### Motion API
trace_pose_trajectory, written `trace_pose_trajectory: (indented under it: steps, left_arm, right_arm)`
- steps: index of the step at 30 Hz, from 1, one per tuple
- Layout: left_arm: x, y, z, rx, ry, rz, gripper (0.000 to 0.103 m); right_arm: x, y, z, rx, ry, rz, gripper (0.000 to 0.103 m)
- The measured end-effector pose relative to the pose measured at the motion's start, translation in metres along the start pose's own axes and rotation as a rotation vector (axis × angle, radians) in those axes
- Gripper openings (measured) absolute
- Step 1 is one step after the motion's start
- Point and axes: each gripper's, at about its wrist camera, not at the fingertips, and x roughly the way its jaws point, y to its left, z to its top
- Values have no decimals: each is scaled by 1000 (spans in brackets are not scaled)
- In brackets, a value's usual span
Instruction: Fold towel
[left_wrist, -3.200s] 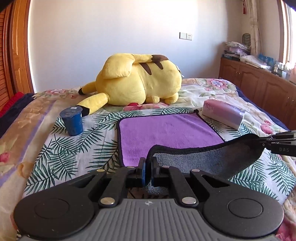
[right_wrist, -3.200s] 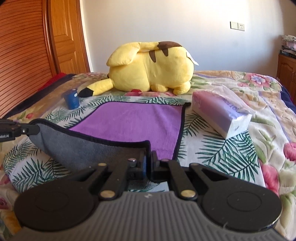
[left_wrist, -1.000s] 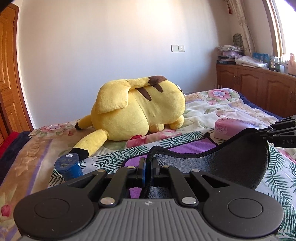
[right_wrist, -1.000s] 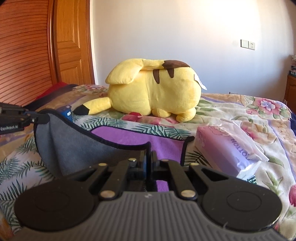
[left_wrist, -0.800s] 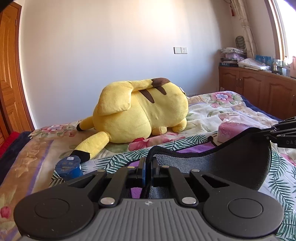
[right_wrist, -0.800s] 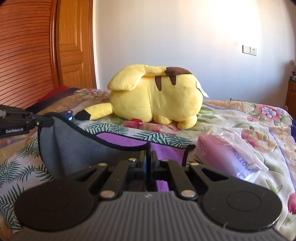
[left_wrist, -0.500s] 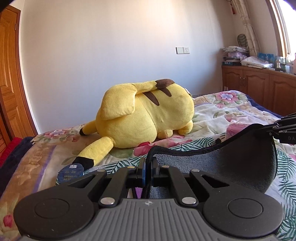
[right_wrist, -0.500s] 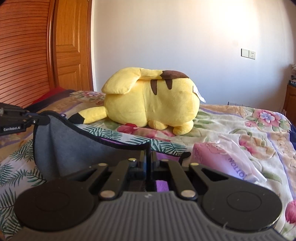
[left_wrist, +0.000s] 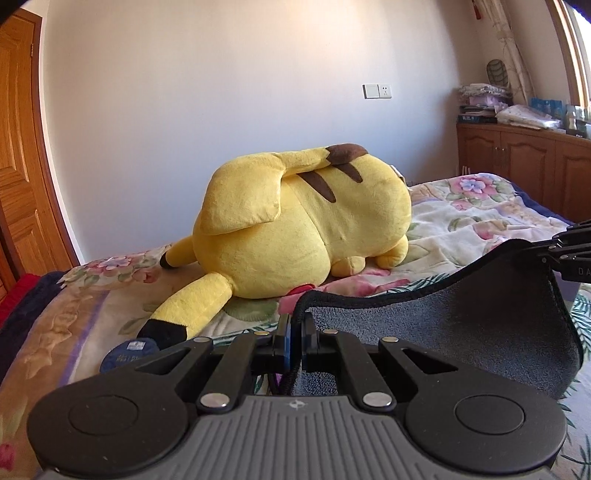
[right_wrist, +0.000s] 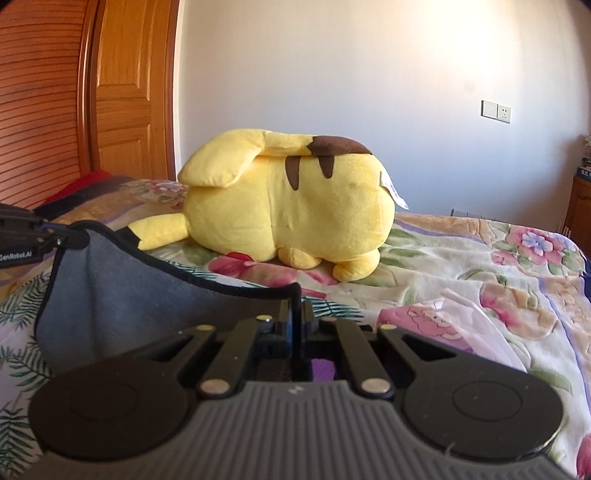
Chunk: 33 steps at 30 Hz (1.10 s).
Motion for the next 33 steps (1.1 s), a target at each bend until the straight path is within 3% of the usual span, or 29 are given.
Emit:
trace_pose_trajectory:
  steps: [16,33]
  left_arm:
    - [55,0,-6,8,51,44,0]
    - [90,-3,-27,7,128,70,0]
  right_arm:
    - [49,-10,-6,-66,23,-19,4]
    - [76,-15,-29,-12,86,-28,5]
